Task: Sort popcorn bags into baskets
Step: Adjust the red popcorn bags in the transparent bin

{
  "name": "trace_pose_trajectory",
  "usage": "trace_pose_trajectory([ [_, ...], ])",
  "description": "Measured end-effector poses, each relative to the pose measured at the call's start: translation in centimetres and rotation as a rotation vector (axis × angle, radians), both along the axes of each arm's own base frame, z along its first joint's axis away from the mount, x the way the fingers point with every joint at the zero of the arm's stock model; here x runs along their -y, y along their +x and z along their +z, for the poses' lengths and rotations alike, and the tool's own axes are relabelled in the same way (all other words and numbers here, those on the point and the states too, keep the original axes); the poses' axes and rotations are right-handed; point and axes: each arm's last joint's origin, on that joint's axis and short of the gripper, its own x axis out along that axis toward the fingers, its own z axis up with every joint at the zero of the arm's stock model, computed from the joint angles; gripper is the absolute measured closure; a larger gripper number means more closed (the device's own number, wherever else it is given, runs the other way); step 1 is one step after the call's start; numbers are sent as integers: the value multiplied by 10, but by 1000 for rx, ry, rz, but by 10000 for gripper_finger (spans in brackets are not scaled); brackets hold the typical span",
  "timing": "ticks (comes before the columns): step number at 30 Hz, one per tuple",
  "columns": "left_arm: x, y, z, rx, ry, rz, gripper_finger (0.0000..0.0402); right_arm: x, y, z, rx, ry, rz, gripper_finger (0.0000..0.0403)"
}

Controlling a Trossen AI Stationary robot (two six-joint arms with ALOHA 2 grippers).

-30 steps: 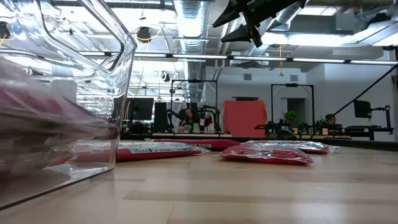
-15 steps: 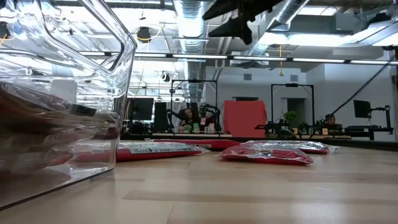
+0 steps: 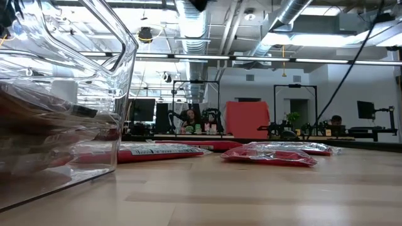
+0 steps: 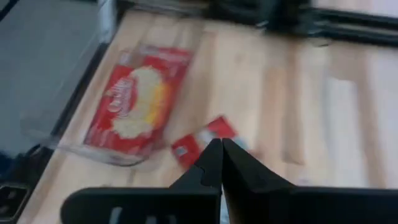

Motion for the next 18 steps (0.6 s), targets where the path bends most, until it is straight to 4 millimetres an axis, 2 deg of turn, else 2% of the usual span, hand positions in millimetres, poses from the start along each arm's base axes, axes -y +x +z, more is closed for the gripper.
trace_pose_trajectory([
  [2, -6, -3, 2, 0, 1, 1, 322, -12, 11, -8, -28, 12, 48, 378],
  [6, -17, -9, 6, 2, 4, -5, 364, -34, 30, -12, 4, 12, 131, 395],
  [9, -26, -14, 7, -7, 13, -16, 393, -50, 43, -20, 5, 11, 160, 389],
  [14, -37, -21, 7, -38, 50, -55, 394, -77, 59, -32, -25, 4, 230, 396],
  [18, -41, -23, 5, -59, 88, -56, 397, -95, 68, -51, -94, -28, 274, 392],
])
